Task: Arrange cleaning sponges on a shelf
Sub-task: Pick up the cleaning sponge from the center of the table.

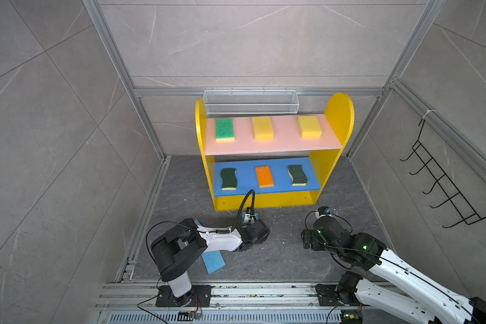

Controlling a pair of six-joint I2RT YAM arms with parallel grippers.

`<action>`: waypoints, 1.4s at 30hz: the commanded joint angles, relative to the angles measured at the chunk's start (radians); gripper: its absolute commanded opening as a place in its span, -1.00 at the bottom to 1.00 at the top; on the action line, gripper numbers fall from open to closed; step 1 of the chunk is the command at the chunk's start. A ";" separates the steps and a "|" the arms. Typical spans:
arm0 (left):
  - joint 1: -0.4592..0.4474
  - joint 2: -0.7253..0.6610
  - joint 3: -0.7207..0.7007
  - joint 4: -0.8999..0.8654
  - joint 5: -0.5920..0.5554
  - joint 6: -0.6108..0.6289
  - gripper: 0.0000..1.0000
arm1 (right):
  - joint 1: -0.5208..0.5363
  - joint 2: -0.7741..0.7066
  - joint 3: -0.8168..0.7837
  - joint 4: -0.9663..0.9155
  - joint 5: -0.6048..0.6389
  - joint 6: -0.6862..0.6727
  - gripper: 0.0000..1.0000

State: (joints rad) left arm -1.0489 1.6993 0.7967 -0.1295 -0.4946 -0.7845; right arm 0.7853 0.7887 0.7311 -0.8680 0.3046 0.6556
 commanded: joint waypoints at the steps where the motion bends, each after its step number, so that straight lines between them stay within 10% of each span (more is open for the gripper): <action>1: -0.028 0.031 -0.077 -0.059 0.032 -0.035 0.76 | 0.006 -0.024 -0.018 0.024 -0.043 0.027 0.99; 22: -0.145 0.097 -0.103 -0.039 -0.059 -0.228 0.85 | 0.005 -0.073 -0.030 0.001 -0.032 0.022 0.99; 42: -0.149 -0.113 -0.284 0.019 -0.219 -0.322 0.44 | 0.006 -0.029 -0.075 0.081 -0.024 0.025 0.99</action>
State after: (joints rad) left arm -1.1965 1.6032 0.5720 -0.0013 -0.7620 -1.0237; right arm 0.7853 0.7513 0.6758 -0.8242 0.2756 0.6884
